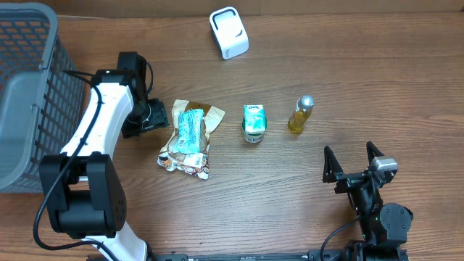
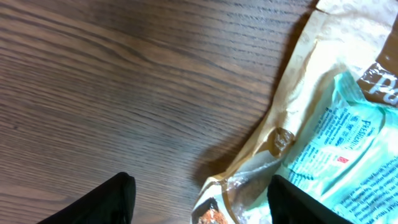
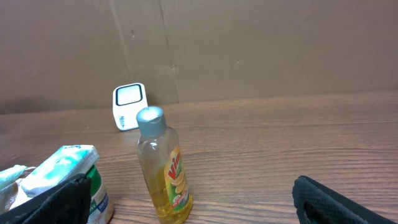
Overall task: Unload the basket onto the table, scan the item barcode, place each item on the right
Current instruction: 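Raise the right gripper and move it toward the Kleenex pack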
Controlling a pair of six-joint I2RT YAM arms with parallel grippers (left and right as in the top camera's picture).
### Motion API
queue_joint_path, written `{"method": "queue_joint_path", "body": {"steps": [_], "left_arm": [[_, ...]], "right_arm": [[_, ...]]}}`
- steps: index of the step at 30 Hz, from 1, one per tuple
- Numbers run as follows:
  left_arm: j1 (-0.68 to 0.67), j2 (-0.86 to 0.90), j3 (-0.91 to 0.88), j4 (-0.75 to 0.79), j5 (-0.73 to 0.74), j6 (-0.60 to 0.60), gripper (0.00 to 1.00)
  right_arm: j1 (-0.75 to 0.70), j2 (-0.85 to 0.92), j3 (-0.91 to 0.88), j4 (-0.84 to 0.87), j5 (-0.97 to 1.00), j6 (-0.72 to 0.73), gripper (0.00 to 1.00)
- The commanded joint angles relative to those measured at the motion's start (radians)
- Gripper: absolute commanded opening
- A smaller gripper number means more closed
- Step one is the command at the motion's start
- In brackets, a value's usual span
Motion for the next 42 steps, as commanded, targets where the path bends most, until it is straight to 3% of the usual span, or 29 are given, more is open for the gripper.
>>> {"method": "queue_joint_path", "body": {"steps": [1,2,3,4,25,33,42], "left_arm": [[0.003,-0.008,0.019,0.002,-0.100,0.019,0.75],[0.005,-0.008,0.019,0.001,-0.123,0.019,0.77],[0.007,-0.008,0.019,-0.002,-0.143,0.019,0.92],[0.007,-0.008,0.019,-0.004,-0.150,0.019,1.00],[0.005,-0.008,0.019,0.014,-0.147,0.018,1.00],[0.005,-0.008,0.019,0.014,-0.147,0.018,1.00],[0.005,-0.008,0.019,0.014,-0.147,0.018,1.00]], "right_arm": [[0.001,0.000,-0.011,0.006,-0.005,0.000,1.00],[0.001,0.000,-0.011,0.006,-0.005,0.000,1.00],[0.001,0.000,-0.011,0.006,-0.005,0.000,1.00],[0.001,0.000,-0.011,0.006,-0.005,0.000,1.00],[0.001,0.000,-0.011,0.006,-0.005,0.000,1.00],[0.001,0.000,-0.011,0.084,0.002,0.000,1.00],[0.001,0.000,-0.010,0.080,-0.087,0.053,1.00]]}}
